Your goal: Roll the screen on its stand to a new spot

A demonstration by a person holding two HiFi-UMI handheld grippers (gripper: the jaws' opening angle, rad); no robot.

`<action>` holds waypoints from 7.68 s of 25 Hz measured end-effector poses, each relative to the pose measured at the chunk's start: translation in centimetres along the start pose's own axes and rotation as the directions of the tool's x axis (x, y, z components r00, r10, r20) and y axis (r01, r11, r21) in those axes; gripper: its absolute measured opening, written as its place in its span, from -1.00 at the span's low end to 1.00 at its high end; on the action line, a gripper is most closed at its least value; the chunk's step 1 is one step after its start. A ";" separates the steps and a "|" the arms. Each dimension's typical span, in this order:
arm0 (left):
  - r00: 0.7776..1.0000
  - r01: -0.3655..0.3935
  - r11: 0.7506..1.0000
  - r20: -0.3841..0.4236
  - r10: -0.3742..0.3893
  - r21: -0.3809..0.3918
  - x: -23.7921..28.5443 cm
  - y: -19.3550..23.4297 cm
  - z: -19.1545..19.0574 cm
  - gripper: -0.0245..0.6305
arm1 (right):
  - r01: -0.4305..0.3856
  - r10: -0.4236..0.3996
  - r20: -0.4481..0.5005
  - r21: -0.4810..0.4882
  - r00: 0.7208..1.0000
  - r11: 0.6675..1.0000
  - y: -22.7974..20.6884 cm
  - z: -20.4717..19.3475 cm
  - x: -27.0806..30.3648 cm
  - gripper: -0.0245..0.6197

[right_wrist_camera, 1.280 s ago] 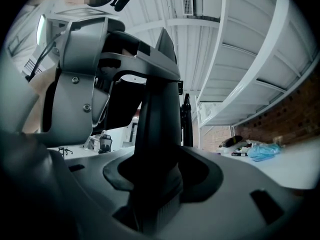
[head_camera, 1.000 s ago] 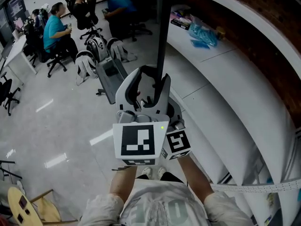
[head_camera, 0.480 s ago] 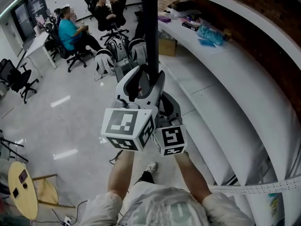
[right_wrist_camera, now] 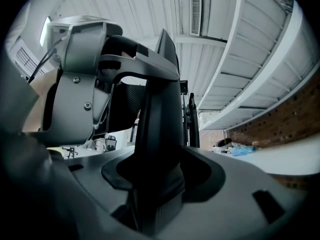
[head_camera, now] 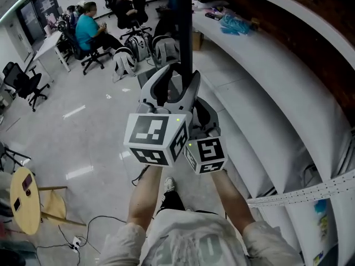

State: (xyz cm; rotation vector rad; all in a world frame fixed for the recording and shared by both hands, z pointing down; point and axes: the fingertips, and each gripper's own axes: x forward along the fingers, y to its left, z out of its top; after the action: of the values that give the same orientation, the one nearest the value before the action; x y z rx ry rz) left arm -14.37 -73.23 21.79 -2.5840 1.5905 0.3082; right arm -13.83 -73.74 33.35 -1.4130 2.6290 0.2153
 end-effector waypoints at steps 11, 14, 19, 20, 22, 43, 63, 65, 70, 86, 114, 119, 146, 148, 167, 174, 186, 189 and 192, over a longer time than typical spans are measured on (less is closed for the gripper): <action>0.998 0.063 0.998 0.018 -0.063 -0.014 -11.4 -10.0 2.2 -0.19 | 0.040 -0.040 0.027 -0.007 0.999 0.999 5.1 3.3 -14.3 -0.21; 0.997 0.071 0.997 0.018 -0.071 -0.023 -14.3 -11.9 2.8 -0.19 | 0.055 -0.054 0.024 -0.009 0.998 0.998 6.7 3.9 -17.3 -0.20; 0.996 0.086 0.996 0.002 -0.086 -0.027 -18.3 -15.6 3.6 -0.22 | 0.083 -0.083 0.008 -0.009 0.997 0.997 8.4 5.1 -22.5 -0.20; 0.996 0.091 0.995 0.004 -0.091 -0.029 -19.1 -16.3 3.9 -0.22 | 0.086 -0.086 0.009 -0.011 0.996 0.996 8.8 5.4 -23.4 -0.20; 0.995 0.097 0.995 0.009 -0.097 -0.031 -21.0 -17.4 4.3 -0.22 | 0.088 -0.088 0.012 -0.015 0.996 0.996 9.9 5.9 -25.3 -0.20; 0.990 0.138 0.990 -0.016 -0.139 -0.035 -35.3 -33.3 6.6 -0.24 | 0.137 -0.138 -0.028 -0.032 0.990 0.990 14.6 9.6 -45.8 -0.19; 0.985 0.174 0.984 -0.008 -0.175 -0.035 -51.0 -53.4 10.0 -0.25 | 0.161 -0.162 -0.027 -0.040 0.986 0.986 18.4 15.3 -70.6 -0.17; 0.983 0.182 0.983 -0.012 -0.182 -0.033 -52.7 -55.4 10.3 -0.25 | 0.167 -0.168 -0.028 -0.038 0.985 0.985 19.0 15.8 -73.1 -0.17; 0.977 0.212 0.976 -0.013 -0.213 -0.038 -56.9 -59.4 11.2 -0.25 | 0.194 -0.195 -0.023 -0.035 0.980 0.980 20.6 17.1 -78.6 -0.17; 0.946 0.323 0.943 -0.005 -0.325 -0.075 -69.7 -67.0 14.1 -0.27 | 0.309 -0.310 -0.019 -0.060 0.950 0.949 28.3 20.4 -91.4 -0.16; 0.947 0.319 0.946 -0.020 -0.320 -0.056 -83.6 -86.7 16.6 -0.27 | 0.289 -0.291 -0.051 -0.052 0.955 0.956 30.4 24.6 -114.9 -0.20; 0.944 0.330 0.943 -0.003 -0.330 -0.039 -86.5 -89.8 17.4 -0.26 | 0.275 -0.277 -0.041 -0.039 0.960 0.961 31.4 25.9 -118.8 -0.23; 0.922 0.385 0.923 0.070 -0.382 -0.031 -100.1 -105.0 20.1 -0.18 | 0.298 -0.305 -0.056 -0.116 0.951 0.948 35.3 29.4 -138.7 -0.29; 0.915 0.400 0.916 0.066 -0.398 -0.031 -100.5 -106.3 20.0 -0.18 | 0.322 -0.329 -0.040 -0.118 0.944 0.939 35.0 30.0 -140.0 -0.32; 0.753 0.658 0.745 0.066 -0.655 -0.112 -102.9 -117.2 19.7 -0.19 | 0.509 -0.525 -0.063 -0.171 0.849 0.843 30.4 32.3 -150.4 -0.40; 0.692 0.719 0.685 0.031 -0.721 -0.116 -102.9 -120.6 18.8 -0.28 | 0.595 -0.613 -0.070 -0.176 0.787 0.784 28.3 32.2 -153.5 -0.42; 0.700 0.714 0.699 0.010 -0.714 -0.034 -103.1 -120.0 17.6 -0.46 | 0.769 -0.775 0.010 -0.135 0.632 0.625 28.0 34.4 -158.0 -0.65; 0.743 0.670 0.742 0.032 -0.669 -0.040 -102.9 -116.9 18.0 -0.73 | 0.800 -0.789 0.142 -0.045 0.598 0.598 29.9 37.7 -158.6 -0.79; 0.775 0.632 0.774 0.060 -0.629 -0.045 -102.6 -113.7 18.8 -0.85 | 0.750 -0.720 0.224 -0.098 0.657 0.654 32.4 40.9 -155.5 -0.81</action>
State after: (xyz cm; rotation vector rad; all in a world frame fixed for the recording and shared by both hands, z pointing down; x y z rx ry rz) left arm 39.83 71.20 22.78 -2.9361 0.6141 0.3440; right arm 46.52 78.58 25.97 -2.2792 1.7174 0.4479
